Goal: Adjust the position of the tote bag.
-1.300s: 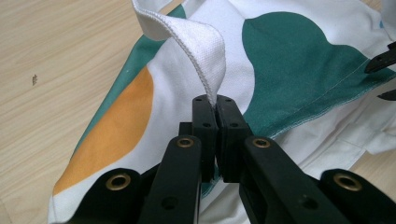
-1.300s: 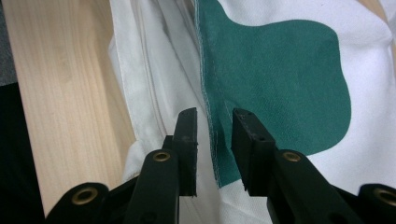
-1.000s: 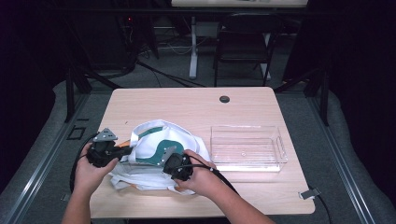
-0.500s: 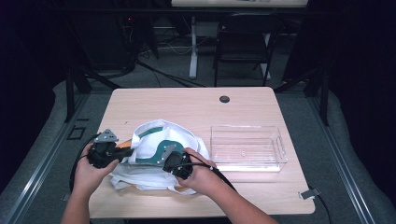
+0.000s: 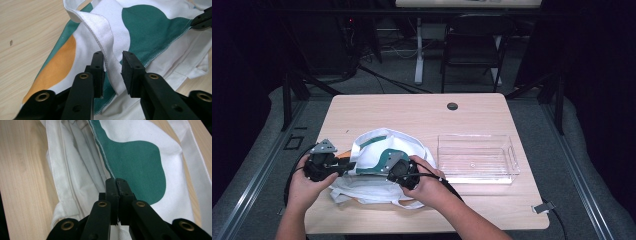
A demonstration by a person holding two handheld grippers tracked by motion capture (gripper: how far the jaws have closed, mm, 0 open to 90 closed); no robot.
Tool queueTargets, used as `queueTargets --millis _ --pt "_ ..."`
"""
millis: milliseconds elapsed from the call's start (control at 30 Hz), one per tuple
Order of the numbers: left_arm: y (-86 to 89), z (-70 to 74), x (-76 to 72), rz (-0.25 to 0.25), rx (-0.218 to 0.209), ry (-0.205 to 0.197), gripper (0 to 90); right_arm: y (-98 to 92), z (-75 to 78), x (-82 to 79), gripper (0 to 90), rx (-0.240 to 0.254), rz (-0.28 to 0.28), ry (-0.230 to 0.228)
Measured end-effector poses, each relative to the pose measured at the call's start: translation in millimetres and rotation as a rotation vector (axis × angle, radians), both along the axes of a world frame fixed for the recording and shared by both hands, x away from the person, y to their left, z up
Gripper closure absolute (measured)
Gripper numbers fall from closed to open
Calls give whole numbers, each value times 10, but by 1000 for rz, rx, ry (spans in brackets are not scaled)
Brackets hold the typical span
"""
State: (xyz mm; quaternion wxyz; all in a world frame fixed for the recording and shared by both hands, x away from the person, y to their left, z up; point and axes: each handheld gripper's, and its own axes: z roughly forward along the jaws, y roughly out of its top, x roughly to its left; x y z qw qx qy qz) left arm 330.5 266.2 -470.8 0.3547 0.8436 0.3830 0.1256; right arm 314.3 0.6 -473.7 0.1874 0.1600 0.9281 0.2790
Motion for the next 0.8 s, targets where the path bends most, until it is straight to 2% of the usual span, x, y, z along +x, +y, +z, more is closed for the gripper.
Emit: queueTargets --millis 100,167,233,400,500,667,800 --pt "23 29 -12 8 0 -9 653 1 32 4 893 12 -3 -9" --pt "39 47 -25 15 -20 -9 626 -2 56 12 893 5 -2 -11" --pt "54 65 -35 10 -21 -7 605 2 72 16 893 5 -3 -17" --pt "55 87 -61 -18 -3 -37 535 4 108 32 894 10 -8 -24" --pt "25 83 -69 -45 13 -36 510 2 135 50 894 12 -11 -25" --pt "-16 69 -74 -63 31 -28 482 -1 186 85 894 15 -15 -31" --pt "-32 55 -72 -66 41 -43 439 -2 205 110 894 9 -18 -30"
